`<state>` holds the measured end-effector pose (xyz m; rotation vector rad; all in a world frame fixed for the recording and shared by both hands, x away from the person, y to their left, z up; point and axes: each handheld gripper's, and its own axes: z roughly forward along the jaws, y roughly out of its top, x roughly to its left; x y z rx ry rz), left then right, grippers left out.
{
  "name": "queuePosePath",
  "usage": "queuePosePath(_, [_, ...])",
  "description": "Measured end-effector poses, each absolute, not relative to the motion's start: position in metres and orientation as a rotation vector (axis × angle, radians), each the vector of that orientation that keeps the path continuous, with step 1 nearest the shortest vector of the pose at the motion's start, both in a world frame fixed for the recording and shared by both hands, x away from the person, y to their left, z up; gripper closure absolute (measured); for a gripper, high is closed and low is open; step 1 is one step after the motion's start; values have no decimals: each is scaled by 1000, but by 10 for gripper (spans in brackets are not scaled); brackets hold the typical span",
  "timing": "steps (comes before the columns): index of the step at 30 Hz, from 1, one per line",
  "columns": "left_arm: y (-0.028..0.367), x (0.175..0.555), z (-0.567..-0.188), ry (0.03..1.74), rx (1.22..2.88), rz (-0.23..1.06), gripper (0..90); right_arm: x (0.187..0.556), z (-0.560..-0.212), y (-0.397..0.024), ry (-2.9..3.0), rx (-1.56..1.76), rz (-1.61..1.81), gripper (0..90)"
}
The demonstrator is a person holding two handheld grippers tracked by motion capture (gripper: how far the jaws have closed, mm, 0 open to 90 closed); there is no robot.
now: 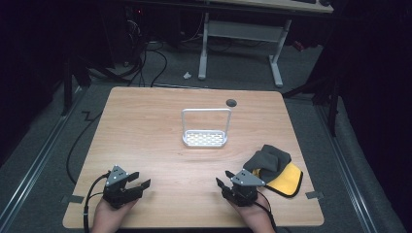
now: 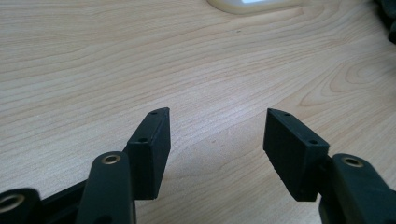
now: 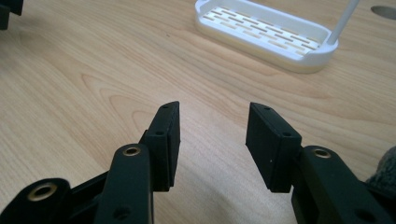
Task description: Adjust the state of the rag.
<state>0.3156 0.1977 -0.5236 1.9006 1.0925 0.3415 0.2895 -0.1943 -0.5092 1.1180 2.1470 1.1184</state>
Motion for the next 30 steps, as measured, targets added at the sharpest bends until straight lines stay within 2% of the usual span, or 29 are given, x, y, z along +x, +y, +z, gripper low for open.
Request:
queuePosePath(10, [195, 317, -529, 1108, 1895, 323, 448, 290, -510, -197, 2153, 1104, 1145, 547])
queuePosePath(19, [195, 317, -529, 1104, 1899, 316, 446, 290, -509, -197, 2132, 1105, 1140, 591])
queuePosePath(22, [195, 317, -529, 1096, 1895, 310, 449, 288, -502, -200, 2103, 1097, 1140, 613])
queuePosePath(30, [196, 316, -529, 1088, 1894, 334, 468, 283, -479, -222, 2019, 1116, 1164, 589])
